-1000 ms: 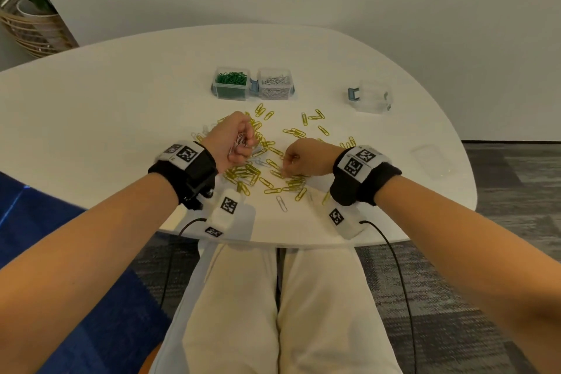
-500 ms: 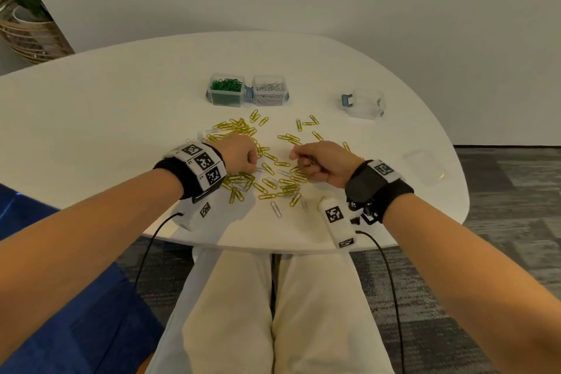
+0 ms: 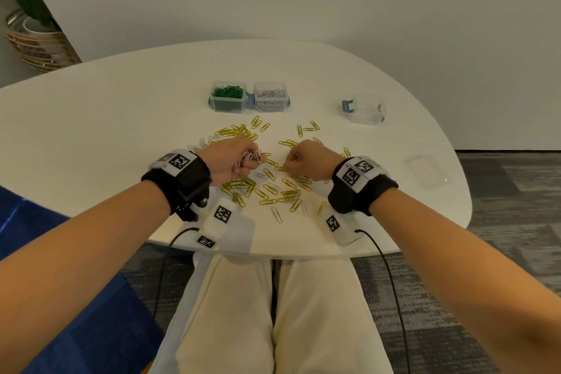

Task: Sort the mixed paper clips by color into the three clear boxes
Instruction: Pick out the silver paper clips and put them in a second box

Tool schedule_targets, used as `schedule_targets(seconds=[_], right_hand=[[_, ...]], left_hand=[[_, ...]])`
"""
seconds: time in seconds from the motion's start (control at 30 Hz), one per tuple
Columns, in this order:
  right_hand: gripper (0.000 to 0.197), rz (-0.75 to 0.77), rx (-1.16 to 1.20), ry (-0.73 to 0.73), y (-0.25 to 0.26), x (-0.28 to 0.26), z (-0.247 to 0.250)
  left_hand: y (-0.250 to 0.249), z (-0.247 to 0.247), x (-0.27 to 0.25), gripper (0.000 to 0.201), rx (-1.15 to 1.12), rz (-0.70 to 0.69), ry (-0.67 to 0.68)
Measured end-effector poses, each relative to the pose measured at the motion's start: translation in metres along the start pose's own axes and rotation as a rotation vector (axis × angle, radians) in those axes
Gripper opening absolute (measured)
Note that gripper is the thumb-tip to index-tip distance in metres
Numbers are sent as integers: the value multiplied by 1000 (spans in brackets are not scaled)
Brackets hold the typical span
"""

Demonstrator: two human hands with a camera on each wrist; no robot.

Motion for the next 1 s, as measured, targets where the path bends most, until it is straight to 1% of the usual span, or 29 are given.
schedule_targets(seconds=[0.03, 0.07, 0.1, 0.13, 0.17, 0.2, 0.23, 0.27, 0.3, 0.37, 0.4, 0.43, 0.47, 0.53, 0.57, 0.63, 0.67, 0.73, 0.77, 0.8, 0.83, 0.9, 0.93, 0.97, 1.0], right_hand=[[27, -18, 250, 22, -5, -4, 3], [23, -42, 597, 80, -12, -8, 5], [22, -61, 962, 174, -18, -13, 7], [20, -51, 1258, 296, -24, -18, 8], [18, -35, 1425, 390, -30, -22, 8], [17, -21, 1476, 435, -35, -27, 8], [20, -22, 1448, 435, -39, -31, 6], [22, -49, 1364, 409, -44, -33, 3], [22, -87, 1211, 363, -46, -36, 2], [25, -150, 772, 235, -49, -42, 0], [33, -162, 554, 174, -48, -45, 0], [38, -158, 376, 134, -45, -47, -1], [40, -140, 227, 109, -41, -49, -3], [38, -91, -6, 69, -31, -52, -12], [35, -78, -77, 47, -28, -51, -16], [27, -68, -140, 19, -25, -50, -20], [25, -68, -149, 11, -25, -49, -20], [30, -78, -142, -1, -27, -47, -18], [31, -82, -142, -18, -28, -46, -15], [31, -86, -145, -38, -30, -45, -14], [29, -93, -149, -52, -32, -45, -12], [24, -103, -161, -46, -35, -43, -13], [21, -101, -181, -33, -34, -43, -15], [19, -91, -211, -21, -33, -42, -16], [19, -81, -225, -11, -30, -44, -16]], left_hand=[[2, 0, -1, 17, -70, 26, 38], [3, 0, -2, 19, -134, 52, 76], [5, 0, -2, 19, -194, 71, 101], [5, -1, -2, 18, -262, 87, 106], [5, -1, -2, 16, -328, 99, 93], [4, -3, -2, 15, -361, 110, 75], [3, -4, 0, 16, -324, 110, 46], [1, -4, 3, 18, -193, 84, 8], [-1, -6, 4, 21, 56, 34, -36], [-8, -9, 5, 22, 803, -116, -104], [-10, -11, 5, 19, 1135, -193, -110], [-10, -13, 5, 19, 1343, -219, -93], [-8, -14, 6, 19, 1463, -218, -69], [-4, -13, 10, 17, 1525, -201, -35], [-4, -14, 11, 15, 1523, -190, -29], [-5, -15, 11, 12, 1513, -166, -3], [-6, -14, 11, 11, 1500, -155, -10], [-9, -14, 8, 9, 1455, -152, -40], [-10, -14, 6, 13, 1379, -163, -62], [-12, -15, 4, 17, 1211, -177, -75], [-12, -15, 1, 19, 917, -161, -71], [-4, -16, -7, 19, 146, -68, -29], [2, -16, -11, 18, -126, -33, 20], [7, -16, -16, 17, -278, -9, 64], [12, -18, -19, 16, -339, 11, 98]])
Point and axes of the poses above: each hand's wrist, its own x-axis towards the middle knuckle, its own z-axis out of the back of the hand, y = z × x, the point moved 2 cm from there along x, towards the middle knuckle, and after that the axes turned 4 degrees about -z, right-handed, at the moved point
